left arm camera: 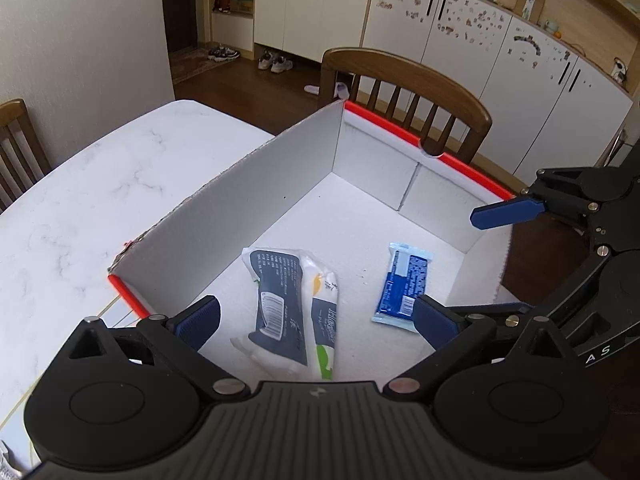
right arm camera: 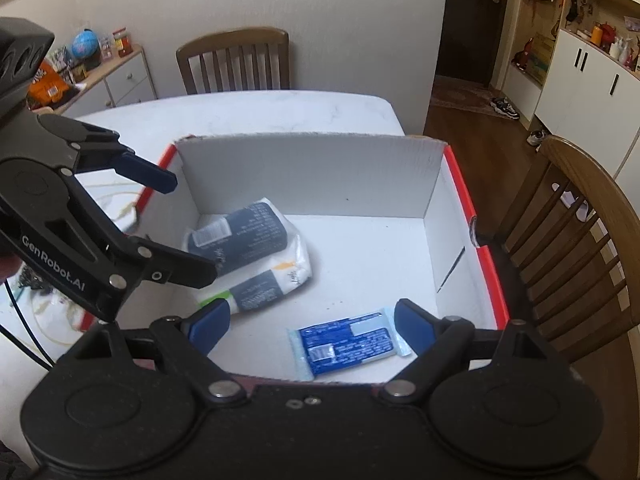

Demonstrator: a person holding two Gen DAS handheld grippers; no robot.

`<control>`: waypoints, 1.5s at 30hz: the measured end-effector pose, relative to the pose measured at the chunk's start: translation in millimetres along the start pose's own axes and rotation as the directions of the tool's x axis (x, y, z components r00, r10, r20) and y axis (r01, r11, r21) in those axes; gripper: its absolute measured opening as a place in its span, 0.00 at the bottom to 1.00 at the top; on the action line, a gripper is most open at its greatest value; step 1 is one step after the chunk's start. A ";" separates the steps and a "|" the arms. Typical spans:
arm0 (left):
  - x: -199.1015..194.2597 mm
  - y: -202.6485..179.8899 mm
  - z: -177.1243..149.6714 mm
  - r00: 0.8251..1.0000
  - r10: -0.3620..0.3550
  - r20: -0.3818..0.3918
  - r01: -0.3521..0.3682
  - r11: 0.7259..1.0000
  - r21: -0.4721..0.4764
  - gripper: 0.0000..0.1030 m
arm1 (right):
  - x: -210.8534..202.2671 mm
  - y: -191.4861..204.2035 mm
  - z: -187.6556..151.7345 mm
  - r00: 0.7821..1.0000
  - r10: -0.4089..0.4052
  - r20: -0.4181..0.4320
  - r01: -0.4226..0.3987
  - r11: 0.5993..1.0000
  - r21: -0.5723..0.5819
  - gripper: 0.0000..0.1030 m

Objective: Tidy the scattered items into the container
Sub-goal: 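Open the left tool to drop the snack bag and withdraw both tools, then grasp the blueberry bread bag with the right tool while the left tool grasps the black seaweed bag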

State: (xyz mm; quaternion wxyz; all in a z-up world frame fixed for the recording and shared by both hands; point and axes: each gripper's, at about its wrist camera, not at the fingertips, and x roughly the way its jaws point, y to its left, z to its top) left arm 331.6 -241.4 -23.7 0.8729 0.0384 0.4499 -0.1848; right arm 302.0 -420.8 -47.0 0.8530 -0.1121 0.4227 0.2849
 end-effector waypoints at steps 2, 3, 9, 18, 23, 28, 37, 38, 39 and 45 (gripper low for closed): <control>-7.9 -0.5 -2.4 1.000 -0.002 0.018 0.002 1.000 0.000 1.00 | -5.0 5.5 -1.3 1.000 -0.002 0.012 0.002 1.000 0.003 0.87; -12.4 -0.4 -3.6 1.000 -0.003 0.028 0.003 1.000 -0.004 1.00 | -7.5 8.1 -1.5 1.000 -0.002 0.017 0.002 1.000 0.006 0.87; -41.1 7.1 -14.4 0.996 0.003 0.092 0.001 0.999 -0.045 1.00 | -25.7 26.3 -4.8 0.998 0.013 0.069 -0.016 0.999 0.036 0.87; -76.6 24.2 -45.3 0.991 0.009 0.133 0.003 0.996 -0.088 1.00 | -41.2 71.1 -10.2 0.993 0.026 0.116 -0.032 0.999 0.042 0.87; -97.5 36.8 -64.0 0.988 0.006 0.154 0.012 0.994 -0.112 1.00 | -41.4 102.4 -15.1 0.992 0.025 0.126 -0.029 0.999 0.030 0.87; -119.1 51.0 -81.6 0.984 0.018 0.177 0.006 0.991 -0.135 1.00 | -43.2 131.4 -16.9 0.989 0.034 0.143 -0.037 0.999 0.017 0.87; -157.1 91.7 -120.3 0.973 0.084 0.214 -0.045 0.982 -0.183 1.00 | -39.9 174.9 -18.1 0.987 0.032 0.158 -0.032 0.999 -0.005 0.87; -160.3 95.0 -123.9 0.972 0.092 0.216 -0.051 0.981 -0.188 1.00 | -39.0 179.2 -17.9 0.987 0.033 0.159 -0.032 0.999 -0.007 0.87; -163.2 98.2 -127.2 0.971 0.097 0.218 -0.055 0.980 -0.193 1.00 | -37.7 183.3 -17.5 0.987 0.035 0.159 -0.034 0.999 -0.009 0.87; -175.4 110.1 -149.7 0.968 0.115 0.222 -0.073 0.979 -0.191 1.00 | -28.9 207.4 -16.4 0.988 0.040 0.150 -0.037 0.999 -0.020 0.87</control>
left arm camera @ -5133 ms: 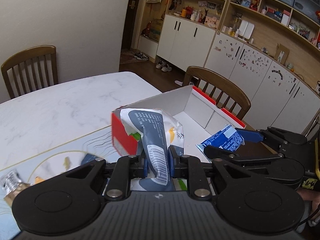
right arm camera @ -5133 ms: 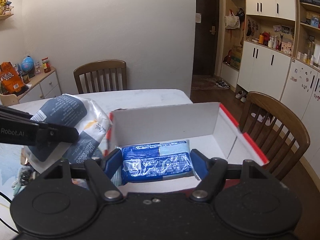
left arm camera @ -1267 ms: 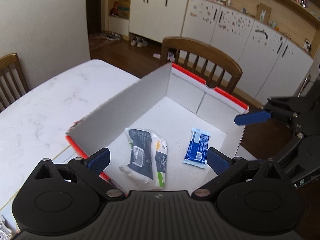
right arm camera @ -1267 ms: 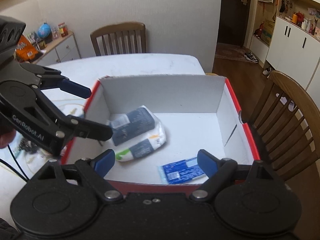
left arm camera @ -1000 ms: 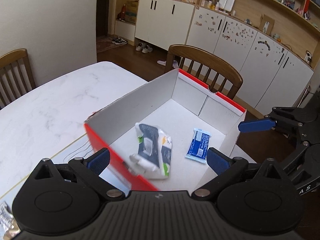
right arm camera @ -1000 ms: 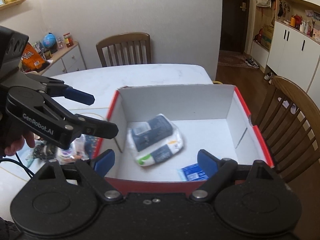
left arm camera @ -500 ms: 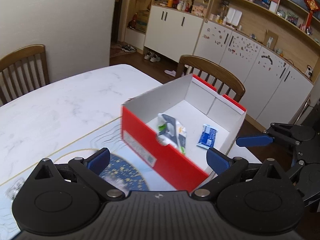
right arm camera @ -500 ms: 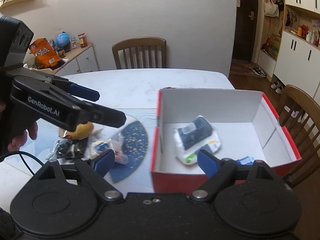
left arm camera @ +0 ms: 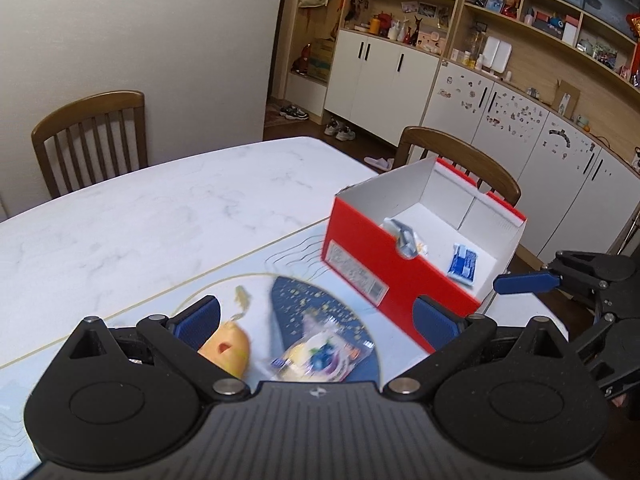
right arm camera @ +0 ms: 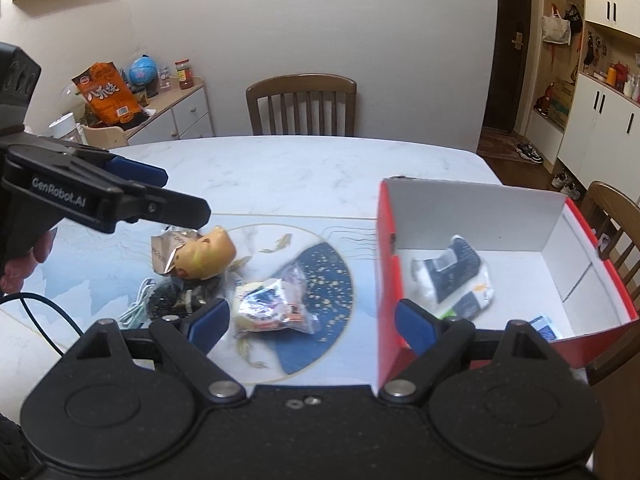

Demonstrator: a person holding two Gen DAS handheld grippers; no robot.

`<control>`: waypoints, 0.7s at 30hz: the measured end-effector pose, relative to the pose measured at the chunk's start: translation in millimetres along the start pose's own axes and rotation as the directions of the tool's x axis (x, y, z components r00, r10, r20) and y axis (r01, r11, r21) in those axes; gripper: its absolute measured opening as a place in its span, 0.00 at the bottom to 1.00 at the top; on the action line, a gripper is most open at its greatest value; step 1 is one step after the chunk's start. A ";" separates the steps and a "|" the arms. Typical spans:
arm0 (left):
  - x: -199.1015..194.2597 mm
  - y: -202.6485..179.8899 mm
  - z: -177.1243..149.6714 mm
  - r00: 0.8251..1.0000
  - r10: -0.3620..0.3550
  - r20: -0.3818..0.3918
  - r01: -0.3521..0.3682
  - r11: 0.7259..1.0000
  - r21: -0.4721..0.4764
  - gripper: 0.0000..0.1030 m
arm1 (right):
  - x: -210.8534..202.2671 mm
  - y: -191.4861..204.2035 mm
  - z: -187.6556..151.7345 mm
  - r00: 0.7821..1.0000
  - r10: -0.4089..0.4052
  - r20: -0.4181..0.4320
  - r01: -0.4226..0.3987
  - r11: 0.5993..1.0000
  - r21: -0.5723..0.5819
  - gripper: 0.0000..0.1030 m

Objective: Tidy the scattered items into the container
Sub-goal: 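Grasp the blueberry bread bag with the right tool while the left tool grasps the black seaweed bag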

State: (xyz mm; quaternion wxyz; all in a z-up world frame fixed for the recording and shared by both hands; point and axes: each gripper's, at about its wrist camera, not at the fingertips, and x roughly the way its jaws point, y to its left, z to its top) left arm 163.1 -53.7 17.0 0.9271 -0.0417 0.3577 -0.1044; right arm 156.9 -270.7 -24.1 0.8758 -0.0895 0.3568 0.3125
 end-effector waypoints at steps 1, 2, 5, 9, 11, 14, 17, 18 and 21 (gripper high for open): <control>-1.2 2.5 -2.6 1.000 0.002 -0.005 -0.002 1.000 0.002 1.00 | 1.6 3.5 0.0 1.000 0.003 -0.002 -0.003 1.000 -0.002 0.87; -2.7 5.5 -5.3 1.000 0.006 -0.007 -0.006 1.000 0.004 1.00 | 3.4 6.6 0.2 1.000 0.006 -0.005 -0.006 1.000 -0.006 0.87; -7.6 15.4 -12.1 1.000 0.016 -0.012 -0.016 1.000 -0.005 1.00 | 8.4 15.1 1.8 1.000 0.007 -0.005 -0.007 1.000 -0.014 0.87; -12.7 26.6 -18.7 1.000 0.030 -0.007 -0.030 0.999 -0.016 1.00 | 16.9 23.2 2.9 1.000 0.006 -0.012 -0.007 1.000 -0.021 0.87; -13.7 32.0 -20.8 1.000 0.023 -0.007 -0.023 0.999 -0.025 1.00 | 20.7 26.8 3.2 1.000 0.005 -0.013 -0.005 1.000 -0.024 0.87; -13.8 38.6 -26.2 1.000 0.012 -0.012 -0.012 0.999 -0.032 1.00 | 27.5 30.9 3.2 1.000 0.003 -0.020 -0.004 1.000 -0.028 0.87; -12.5 43.9 -33.1 1.000 0.007 -0.023 -0.008 0.999 -0.038 1.00 | 33.7 33.3 3.8 1.000 0.002 -0.026 -0.003 1.000 -0.027 0.87; -11.8 45.2 -36.1 1.000 0.006 -0.028 -0.007 0.999 -0.038 1.00 | 35.4 34.0 3.9 1.000 0.004 -0.027 -0.004 1.000 -0.027 0.87; -9.9 50.4 -45.0 0.999 0.008 -0.039 -0.010 0.999 -0.044 1.00 | 41.2 36.1 4.1 0.999 0.005 -0.032 -0.006 1.000 -0.029 0.87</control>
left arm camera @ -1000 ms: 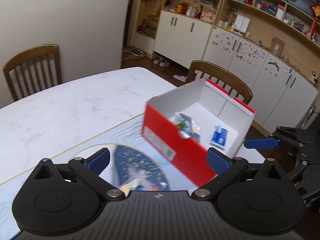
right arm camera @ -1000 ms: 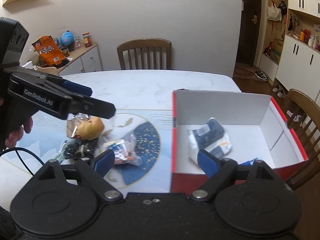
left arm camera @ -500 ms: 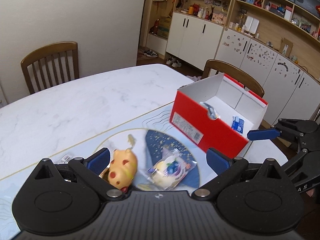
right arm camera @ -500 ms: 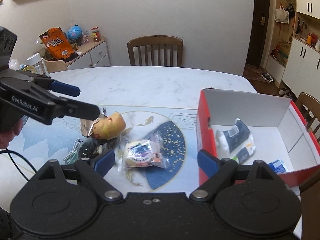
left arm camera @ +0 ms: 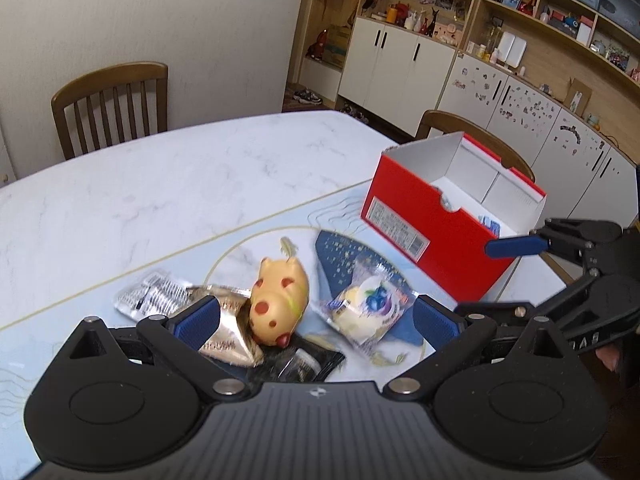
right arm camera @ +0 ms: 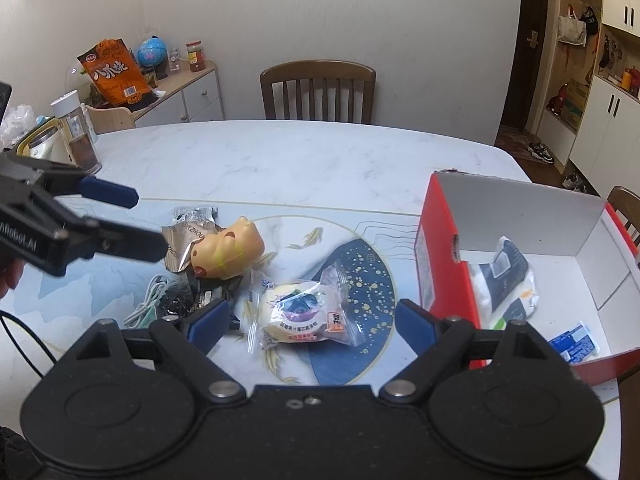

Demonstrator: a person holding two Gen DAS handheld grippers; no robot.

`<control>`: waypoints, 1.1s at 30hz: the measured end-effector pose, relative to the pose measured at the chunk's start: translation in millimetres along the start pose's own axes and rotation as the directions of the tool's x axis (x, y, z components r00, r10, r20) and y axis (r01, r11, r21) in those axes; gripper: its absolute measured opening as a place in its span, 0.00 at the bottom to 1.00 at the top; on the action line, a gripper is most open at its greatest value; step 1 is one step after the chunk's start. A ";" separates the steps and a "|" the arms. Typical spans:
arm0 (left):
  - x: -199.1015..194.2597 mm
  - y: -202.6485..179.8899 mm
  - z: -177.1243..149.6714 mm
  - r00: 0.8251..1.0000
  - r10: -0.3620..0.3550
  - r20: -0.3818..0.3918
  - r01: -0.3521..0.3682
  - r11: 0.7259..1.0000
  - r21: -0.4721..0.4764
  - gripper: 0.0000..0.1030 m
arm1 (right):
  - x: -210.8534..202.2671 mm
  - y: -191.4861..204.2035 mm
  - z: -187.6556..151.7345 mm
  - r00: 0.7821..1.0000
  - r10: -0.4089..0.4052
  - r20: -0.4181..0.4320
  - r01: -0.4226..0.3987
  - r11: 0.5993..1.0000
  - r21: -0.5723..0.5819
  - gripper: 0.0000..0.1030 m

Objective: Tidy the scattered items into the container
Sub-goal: 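Grasp the blueberry bread bag with the right tool while the left tool grasps the black seaweed bag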

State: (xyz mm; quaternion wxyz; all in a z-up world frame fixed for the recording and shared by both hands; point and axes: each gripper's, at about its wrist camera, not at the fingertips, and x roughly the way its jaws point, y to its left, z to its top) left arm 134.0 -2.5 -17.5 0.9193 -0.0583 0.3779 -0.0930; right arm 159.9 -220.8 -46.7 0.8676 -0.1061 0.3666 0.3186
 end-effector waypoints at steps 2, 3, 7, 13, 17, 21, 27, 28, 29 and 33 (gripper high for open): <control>1.0 4.3 -6.6 1.000 0.003 -0.004 -0.004 1.000 -0.011 1.00 | 3.9 0.8 0.2 1.000 0.004 -0.004 -0.004 1.000 0.001 0.87; 2.3 6.9 -9.8 1.000 0.005 -0.010 -0.006 1.000 -0.019 1.00 | 6.1 1.5 0.3 1.000 0.004 -0.007 -0.004 1.000 0.001 0.87; 10.0 16.1 -23.4 0.999 0.018 -0.039 -0.020 0.999 -0.044 1.00 | 15.9 2.7 0.9 1.000 0.008 -0.020 -0.008 1.000 0.003 0.87; 23.4 25.6 -42.0 0.996 0.037 -0.080 -0.042 0.997 -0.065 1.00 | 32.7 5.3 -0.9 0.999 0.012 -0.045 -0.012 1.000 0.007 0.87; 30.5 31.5 -48.4 0.994 0.041 -0.099 -0.049 0.996 -0.079 1.00 | 43.0 5.8 -2.3 0.998 0.020 -0.063 -0.020 1.000 0.010 0.87; 37.1 34.8 -52.5 0.993 0.039 -0.115 -0.049 0.996 -0.077 1.00 | 53.9 5.6 -2.8 0.996 0.024 -0.081 -0.023 1.000 0.011 0.87; 44.8 35.0 -55.8 0.992 0.033 -0.121 -0.041 0.997 -0.066 0.99 | 67.4 5.0 -3.6 0.994 0.028 -0.102 -0.026 0.999 0.018 0.87; 45.7 35.5 -55.9 0.992 0.032 -0.122 -0.040 0.997 -0.066 0.99 | 69.3 4.8 -3.8 0.994 0.029 -0.106 -0.027 0.999 0.018 0.87; 46.5 36.5 -56.2 0.992 0.030 -0.122 -0.038 0.997 -0.068 0.99 | 71.3 4.7 -3.9 0.993 0.029 -0.111 -0.027 0.999 0.019 0.87; 49.1 39.7 -55.5 0.992 0.018 -0.121 -0.027 0.997 -0.078 0.90 | 77.9 4.3 -4.9 0.992 0.031 -0.125 -0.029 0.999 0.022 0.87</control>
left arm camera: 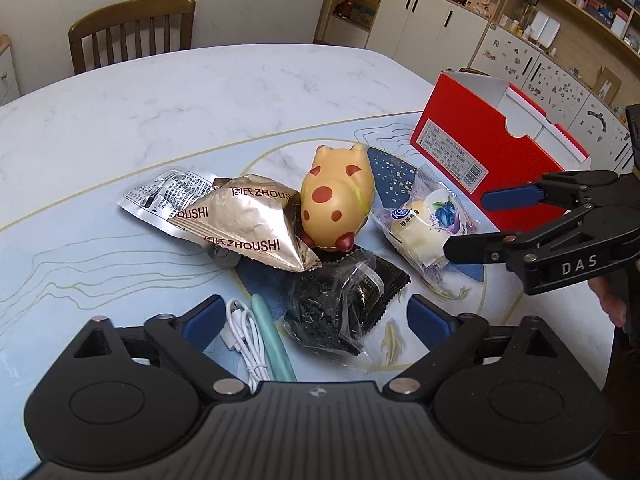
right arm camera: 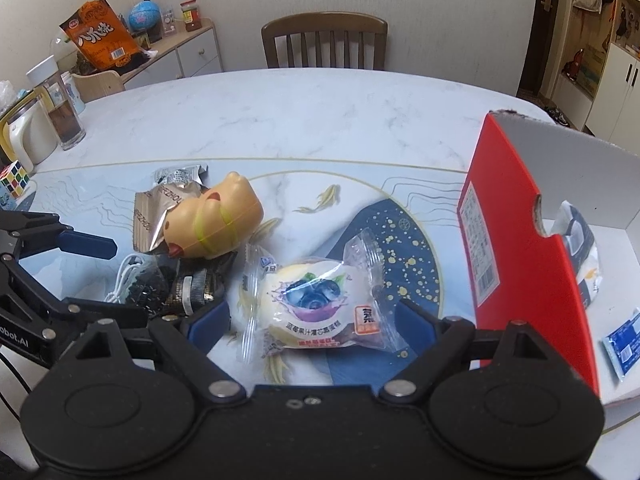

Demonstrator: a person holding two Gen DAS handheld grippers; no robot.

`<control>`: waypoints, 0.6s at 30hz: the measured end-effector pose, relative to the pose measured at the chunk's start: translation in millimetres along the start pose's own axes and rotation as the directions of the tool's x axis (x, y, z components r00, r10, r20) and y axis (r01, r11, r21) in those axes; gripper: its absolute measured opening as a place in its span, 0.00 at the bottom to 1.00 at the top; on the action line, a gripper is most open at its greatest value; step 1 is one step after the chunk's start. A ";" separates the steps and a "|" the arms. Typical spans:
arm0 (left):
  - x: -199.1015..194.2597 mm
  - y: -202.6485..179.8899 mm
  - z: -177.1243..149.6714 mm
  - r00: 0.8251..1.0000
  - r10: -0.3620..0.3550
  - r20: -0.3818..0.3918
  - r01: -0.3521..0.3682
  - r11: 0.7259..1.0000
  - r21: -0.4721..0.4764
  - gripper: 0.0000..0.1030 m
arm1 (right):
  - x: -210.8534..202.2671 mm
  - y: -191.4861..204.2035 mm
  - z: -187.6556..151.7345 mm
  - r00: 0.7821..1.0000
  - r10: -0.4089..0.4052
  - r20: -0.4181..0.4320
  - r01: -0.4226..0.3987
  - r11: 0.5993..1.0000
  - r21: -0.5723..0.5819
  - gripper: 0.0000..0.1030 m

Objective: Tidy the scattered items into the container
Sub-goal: 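Grasp the blueberry bread bag with the right tool while the left tool grasps the black seaweed bag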

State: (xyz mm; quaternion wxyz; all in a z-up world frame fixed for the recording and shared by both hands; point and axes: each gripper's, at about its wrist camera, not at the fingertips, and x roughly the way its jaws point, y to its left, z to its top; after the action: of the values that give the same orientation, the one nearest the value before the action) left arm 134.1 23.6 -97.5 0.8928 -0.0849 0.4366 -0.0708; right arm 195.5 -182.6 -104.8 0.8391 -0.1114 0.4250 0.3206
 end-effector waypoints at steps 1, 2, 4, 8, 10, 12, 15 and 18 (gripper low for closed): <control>0.6 0.3 0.1 1.000 -0.002 -0.001 0.002 1.000 -0.002 0.89 | 1.3 -0.2 0.1 1.000 0.001 -0.002 -0.001 1.000 0.001 0.87; 1.4 0.7 -0.1 1.000 -0.005 -0.002 0.005 1.000 -0.005 0.88 | 2.8 -0.5 0.6 1.000 0.002 -0.004 -0.002 1.000 0.001 0.87; 2.2 1.2 -0.5 1.000 -0.004 -0.001 0.004 1.000 -0.004 0.85 | 5.2 -0.9 1.0 1.000 0.003 -0.007 -0.003 1.000 0.001 0.87; 3.5 1.7 -0.7 1.000 -0.005 -0.003 0.005 1.000 -0.004 0.72 | 9.6 -0.8 3.0 1.000 0.006 -0.013 -0.005 1.000 0.002 0.87; 4.3 2.9 -1.3 1.000 -0.009 -0.007 0.009 1.000 -0.009 0.70 | 11.9 -0.6 3.6 1.000 0.010 -0.017 -0.010 1.000 0.002 0.87; 4.9 3.7 -1.1 1.000 -0.011 -0.009 0.011 1.000 -0.012 0.65 | 14.0 -0.5 4.4 1.000 0.012 -0.020 -0.012 1.000 0.001 0.87; 6.6 5.6 -1.1 1.000 -0.014 -0.013 0.013 1.000 -0.017 0.56 | 17.9 -0.9 5.8 1.000 0.012 -0.025 -0.012 1.000 0.004 0.87; 7.7 7.3 -1.2 1.000 -0.008 -0.015 0.007 1.000 -0.021 0.54 | 22.2 -1.8 5.8 0.999 0.006 -0.032 -0.005 1.000 0.009 0.87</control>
State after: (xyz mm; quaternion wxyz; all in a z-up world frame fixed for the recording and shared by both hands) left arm 138.2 29.1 -105.6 0.8884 -0.0954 0.4436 -0.0702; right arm 209.9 -171.4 -118.8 0.8319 -0.1117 0.4400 0.3192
